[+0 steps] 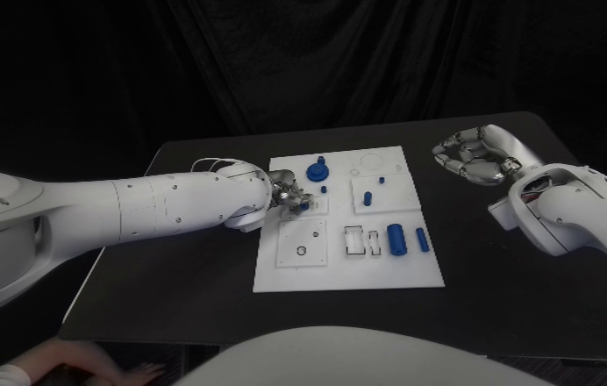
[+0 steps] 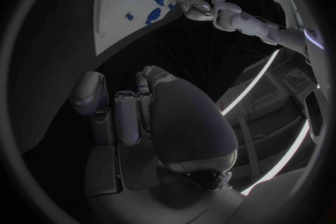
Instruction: Assemble the parts on the task board
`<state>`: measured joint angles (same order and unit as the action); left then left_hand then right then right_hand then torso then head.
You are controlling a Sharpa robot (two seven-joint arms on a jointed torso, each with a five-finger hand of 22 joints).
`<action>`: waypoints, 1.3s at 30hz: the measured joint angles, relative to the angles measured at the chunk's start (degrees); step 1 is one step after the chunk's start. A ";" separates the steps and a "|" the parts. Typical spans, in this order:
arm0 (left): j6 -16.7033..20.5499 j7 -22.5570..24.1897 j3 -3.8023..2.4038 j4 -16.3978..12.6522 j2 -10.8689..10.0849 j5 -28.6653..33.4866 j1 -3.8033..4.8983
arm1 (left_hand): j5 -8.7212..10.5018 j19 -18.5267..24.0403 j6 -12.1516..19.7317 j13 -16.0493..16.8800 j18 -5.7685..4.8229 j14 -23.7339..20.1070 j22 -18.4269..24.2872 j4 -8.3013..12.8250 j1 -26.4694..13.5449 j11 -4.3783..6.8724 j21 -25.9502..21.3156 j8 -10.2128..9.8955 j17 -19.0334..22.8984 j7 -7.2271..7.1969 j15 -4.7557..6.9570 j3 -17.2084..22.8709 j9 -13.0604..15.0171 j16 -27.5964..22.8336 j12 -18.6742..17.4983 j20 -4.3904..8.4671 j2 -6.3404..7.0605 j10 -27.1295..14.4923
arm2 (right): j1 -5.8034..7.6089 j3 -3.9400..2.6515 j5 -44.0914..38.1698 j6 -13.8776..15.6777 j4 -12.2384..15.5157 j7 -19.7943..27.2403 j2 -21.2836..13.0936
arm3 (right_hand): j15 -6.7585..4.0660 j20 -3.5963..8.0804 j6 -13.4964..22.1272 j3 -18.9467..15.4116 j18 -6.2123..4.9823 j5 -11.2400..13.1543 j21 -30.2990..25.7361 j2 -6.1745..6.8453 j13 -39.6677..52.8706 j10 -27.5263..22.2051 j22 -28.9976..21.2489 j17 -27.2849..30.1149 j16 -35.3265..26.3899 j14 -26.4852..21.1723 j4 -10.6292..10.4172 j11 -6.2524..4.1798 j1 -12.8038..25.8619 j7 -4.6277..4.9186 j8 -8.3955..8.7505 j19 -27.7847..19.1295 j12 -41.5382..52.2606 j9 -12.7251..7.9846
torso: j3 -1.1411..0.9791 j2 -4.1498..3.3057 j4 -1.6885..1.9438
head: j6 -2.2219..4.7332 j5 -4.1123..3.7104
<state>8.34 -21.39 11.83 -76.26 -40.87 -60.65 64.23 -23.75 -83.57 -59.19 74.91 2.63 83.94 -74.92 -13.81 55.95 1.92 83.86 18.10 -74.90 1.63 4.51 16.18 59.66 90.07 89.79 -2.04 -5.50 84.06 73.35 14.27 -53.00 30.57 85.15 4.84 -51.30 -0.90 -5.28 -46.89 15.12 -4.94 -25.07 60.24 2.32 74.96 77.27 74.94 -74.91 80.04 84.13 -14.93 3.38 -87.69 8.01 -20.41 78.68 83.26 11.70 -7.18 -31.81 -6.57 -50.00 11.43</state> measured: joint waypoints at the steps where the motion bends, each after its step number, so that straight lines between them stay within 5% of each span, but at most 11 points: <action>1: -0.01 0.00 0.00 0.01 0.00 0.00 0.00 | 0.16 0.03 0.00 0.00 0.00 0.00 0.00 0.13 0.05 0.00 0.00 0.08 0.00 0.00 0.00 0.13 0.09 0.00 0.00 0.03 0.05 0.00 | 0.00 0.00 0.00 -0.01 0.00 -0.01 0.00 | 0.00 0.00 0.00 0.00 0.00 0.00 0.00 0.00 0.00 0.00 0.00 0.00 0.00 0.00 0.00 0.00 0.00 0.00 0.00 0.00 0.00 0.00 | -0.01 0.00 0.00 | 0.00 0.00; 10: 0.04 0.00 -0.01 0.03 0.04 0.02 0.00 | 9.60 0.21 0.88 0.00 0.00 0.00 0.01 -2.48 -2.27 0.00 -0.29 -0.92 0.00 0.43 0.00 -0.75 0.37 0.00 0.00 0.21 -0.12 0.00 | 0.00 0.00 0.00 -0.16 0.00 -0.17 0.02 | 0.00 0.00 0.21 0.00 0.00 0.00 0.00 0.00 0.00 0.00 -0.01 0.00 0.00 0.00 0.00 0.00 0.00 0.21 -0.23 0.00 0.00 0.00 | -0.01 0.01 0.02 | 0.00 -0.07; 15: 0.36 0.04 -0.04 0.04 0.05 0.03 0.00 | 15.23 0.43 1.31 0.00 0.00 0.00 0.01 -3.01 -8.80 -0.13 -0.32 -2.69 0.00 0.86 -0.01 -5.47 -0.88 0.00 0.00 0.00 -1.75 -0.13 | 0.00 0.00 0.00 -0.24 -0.04 -0.25 0.02 | 0.00 0.00 0.21 0.00 0.00 0.00 0.00 0.00 0.00 0.00 -0.01 0.00 0.00 0.00 0.00 0.00 0.00 0.21 -0.23 0.00 0.00 0.00 | -0.01 0.02 0.02 | 0.00 0.01; 18: 0.65 0.09 -0.03 0.12 0.06 0.04 0.00 | 16.68 0.43 1.37 0.00 0.00 0.00 0.01 -3.05 -12.05 -0.36 -0.32 -3.48 0.00 0.92 -0.01 -8.03 -1.54 0.00 0.00 0.00 -2.97 -0.07 | 0.00 0.00 0.00 -0.29 -0.05 -0.29 0.02 | 0.00 -0.01 0.21 0.00 0.00 0.00 0.00 0.00 0.00 0.00 -0.02 0.00 0.00 0.00 0.00 0.00 0.00 0.21 -0.23 0.01 0.00 0.01 | -0.01 0.02 0.02 | 0.00 0.04; 22: 1.33 0.33 0.01 0.21 0.06 0.05 -0.04 | 16.65 0.19 2.08 0.00 0.00 0.18 0.01 -3.12 -15.53 -0.54 -0.55 -3.79 0.00 1.61 -0.26 -11.64 -1.28 0.00 0.00 -0.24 -5.20 -0.14 | -0.01 0.00 0.00 -0.36 -0.06 -0.34 0.00 | 0.00 -0.03 0.21 0.00 0.00 0.00 0.00 0.00 0.00 0.00 -0.02 0.00 0.00 0.00 0.00 0.00 0.00 0.21 -0.23 -0.01 0.00 0.01 | -0.01 0.03 0.01 | 0.00 0.08; 25: 1.88 0.57 0.04 0.22 0.05 0.06 -0.07 | 16.39 0.20 2.93 0.00 0.00 0.01 0.01 -3.04 -16.02 -0.75 -0.55 -3.76 0.00 1.45 -0.43 -13.04 -0.25 0.00 0.00 -0.23 -5.69 -0.09 | -0.01 0.00 0.00 -0.40 -0.06 -0.37 -0.03 | 0.00 -0.22 0.21 0.00 0.00 0.00 0.00 0.00 0.00 0.00 -0.02 0.00 0.00 0.00 0.00 0.00 0.00 0.21 -0.23 -0.20 0.00 -0.04 | 0.00 0.03 -0.02 | 0.00 0.08; 31: 2.95 0.90 0.15 0.16 -0.11 0.06 -0.23 | 13.90 0.00 4.23 0.00 -0.01 0.00 0.01 -2.94 -12.71 -0.81 -0.55 -0.83 -0.05 1.34 -0.43 -14.18 2.85 0.00 0.00 -0.43 -7.43 -0.03 | -0.01 0.00 0.00 -0.45 -0.06 -0.41 -0.05 | 0.00 -0.22 0.21 0.00 0.00 0.00 0.00 0.00 0.00 0.00 -0.02 0.00 0.00 0.00 0.00 0.00 0.00 0.21 -0.23 -0.20 0.00 -0.04 | 0.01 0.01 -0.01 | 0.00 0.00; 34: 3.32 0.92 0.20 0.11 -0.34 0.06 -0.29 | 11.85 0.00 4.53 0.00 -0.01 0.00 0.01 -2.94 -9.01 -0.81 -0.55 0.70 -0.05 1.22 -0.43 -14.18 4.70 0.00 0.00 -0.43 -7.19 -0.03 | -0.02 0.00 0.00 -0.47 -0.06 -0.42 -0.06 | 0.00 -0.22 0.21 0.00 0.00 0.01 0.00 0.00 0.00 0.00 -0.03 0.00 0.01 0.00 0.00 0.00 0.00 0.21 -0.23 -0.20 0.00 -0.04 | 0.01 -0.01 -0.01 | 0.00 -0.06; 39: 3.57 0.92 0.24 0.02 -0.86 0.07 -0.34 | 11.42 0.00 5.17 0.00 -0.01 0.00 0.02 -2.77 -6.61 -0.81 -0.55 1.60 -0.04 1.04 -0.43 -14.02 6.15 0.00 0.00 -0.43 -6.24 -0.03 | -0.02 0.00 0.00 -0.50 -0.08 -0.44 -0.08 | 0.00 -0.22 0.21 0.16 0.00 0.01 0.00 0.00 0.00 0.00 -0.03 0.00 0.01 0.00 -0.17 0.00 0.00 0.21 -0.23 -0.20 0.00 -0.04 | 0.02 -0.01 -0.01 | 0.00 -0.08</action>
<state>11.91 -20.47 12.08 -76.25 -41.73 -60.58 63.90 -12.33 -83.57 -54.02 74.91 2.61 83.95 -74.90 -16.58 49.35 1.10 83.31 19.70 -74.95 2.67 4.08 2.16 65.81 90.07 89.79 -2.47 -11.74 84.03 73.33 14.27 -53.00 30.07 85.07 4.40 -51.38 -0.90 -5.50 -46.68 15.28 -4.94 -25.06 60.24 2.32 74.96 77.27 74.92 -74.90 80.04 84.14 -15.10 3.38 -87.69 8.22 -20.64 78.48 83.26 11.67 -7.16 -31.81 -6.58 -50.00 11.35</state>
